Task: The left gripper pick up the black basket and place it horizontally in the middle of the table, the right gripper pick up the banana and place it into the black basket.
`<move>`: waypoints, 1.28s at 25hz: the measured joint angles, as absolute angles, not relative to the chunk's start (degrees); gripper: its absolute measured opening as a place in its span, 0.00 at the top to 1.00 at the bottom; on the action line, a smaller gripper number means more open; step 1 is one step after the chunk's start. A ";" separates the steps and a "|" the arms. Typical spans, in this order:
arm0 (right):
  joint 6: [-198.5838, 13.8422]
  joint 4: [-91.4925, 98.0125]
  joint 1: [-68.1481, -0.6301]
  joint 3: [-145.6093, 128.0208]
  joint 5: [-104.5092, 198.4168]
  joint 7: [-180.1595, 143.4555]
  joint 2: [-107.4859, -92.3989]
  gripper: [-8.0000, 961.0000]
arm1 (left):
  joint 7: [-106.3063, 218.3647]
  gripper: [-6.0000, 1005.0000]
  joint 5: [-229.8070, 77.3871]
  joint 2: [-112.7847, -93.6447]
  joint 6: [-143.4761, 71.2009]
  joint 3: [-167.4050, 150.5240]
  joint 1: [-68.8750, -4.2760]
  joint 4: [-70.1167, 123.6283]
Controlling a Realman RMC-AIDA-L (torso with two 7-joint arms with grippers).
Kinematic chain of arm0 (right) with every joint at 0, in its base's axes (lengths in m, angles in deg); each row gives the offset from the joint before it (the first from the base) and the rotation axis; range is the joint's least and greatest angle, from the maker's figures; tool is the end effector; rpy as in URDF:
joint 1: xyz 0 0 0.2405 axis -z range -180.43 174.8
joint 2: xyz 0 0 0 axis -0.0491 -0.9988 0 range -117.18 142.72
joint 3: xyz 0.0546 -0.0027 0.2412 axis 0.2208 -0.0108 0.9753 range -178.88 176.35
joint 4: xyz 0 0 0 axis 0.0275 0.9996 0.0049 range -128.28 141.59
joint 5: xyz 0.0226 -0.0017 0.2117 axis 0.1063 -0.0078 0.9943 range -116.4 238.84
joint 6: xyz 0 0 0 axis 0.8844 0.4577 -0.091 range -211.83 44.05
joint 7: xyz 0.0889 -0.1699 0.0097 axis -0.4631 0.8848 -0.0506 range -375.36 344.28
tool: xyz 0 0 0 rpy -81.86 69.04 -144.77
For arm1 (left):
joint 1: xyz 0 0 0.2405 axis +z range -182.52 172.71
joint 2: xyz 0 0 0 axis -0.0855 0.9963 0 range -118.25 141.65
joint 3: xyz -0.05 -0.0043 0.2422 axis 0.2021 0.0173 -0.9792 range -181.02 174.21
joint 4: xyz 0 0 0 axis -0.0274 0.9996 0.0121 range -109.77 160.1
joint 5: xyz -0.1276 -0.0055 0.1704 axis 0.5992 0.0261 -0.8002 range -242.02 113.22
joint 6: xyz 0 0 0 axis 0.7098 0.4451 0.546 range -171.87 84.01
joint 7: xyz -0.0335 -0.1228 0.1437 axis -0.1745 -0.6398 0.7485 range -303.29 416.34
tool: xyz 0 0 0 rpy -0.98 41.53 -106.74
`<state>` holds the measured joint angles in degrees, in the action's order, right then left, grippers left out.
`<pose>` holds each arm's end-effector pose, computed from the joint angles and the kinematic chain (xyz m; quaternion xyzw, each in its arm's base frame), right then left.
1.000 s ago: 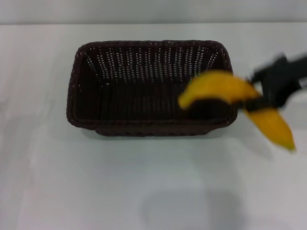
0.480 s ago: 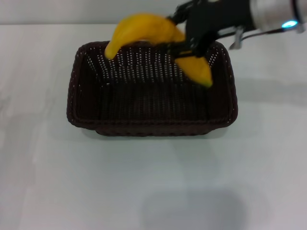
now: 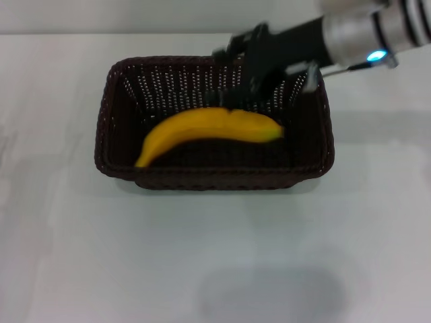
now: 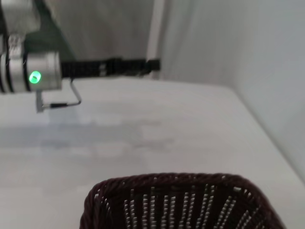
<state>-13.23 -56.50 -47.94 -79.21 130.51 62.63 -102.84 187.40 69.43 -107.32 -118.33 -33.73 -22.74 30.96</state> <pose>0.0605 0.4128 -0.0534 -0.9857 -0.0235 0.0985 0.1347 -0.3854 0.3267 0.0565 -0.5242 -0.4079 -0.4652 0.5851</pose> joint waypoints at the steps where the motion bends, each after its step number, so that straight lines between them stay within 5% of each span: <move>1: -13.07 -57.48 -46.98 -78.07 131.38 62.63 -102.70 0.33 | 187.39 0.15 69.42 -107.31 -118.33 -33.73 -22.75 30.97; 8: -12.56 -61.23 -36.70 -62.44 148.94 67.67 -102.65 0.10 | 187.59 0.14 69.57 -107.40 -118.66 -33.73 -22.58 31.02; 18: -5.89 -24.59 -26.80 -40.75 185.69 106.20 -102.52 0.09 | 197.07 0.14 70.83 -107.77 -120.99 -33.74 -23.78 27.76; 32: -13.52 -0.56 -26.41 -33.30 188.99 135.90 -102.91 0.09 | 197.88 0.14 70.46 -107.81 -120.69 -34.18 -23.66 26.07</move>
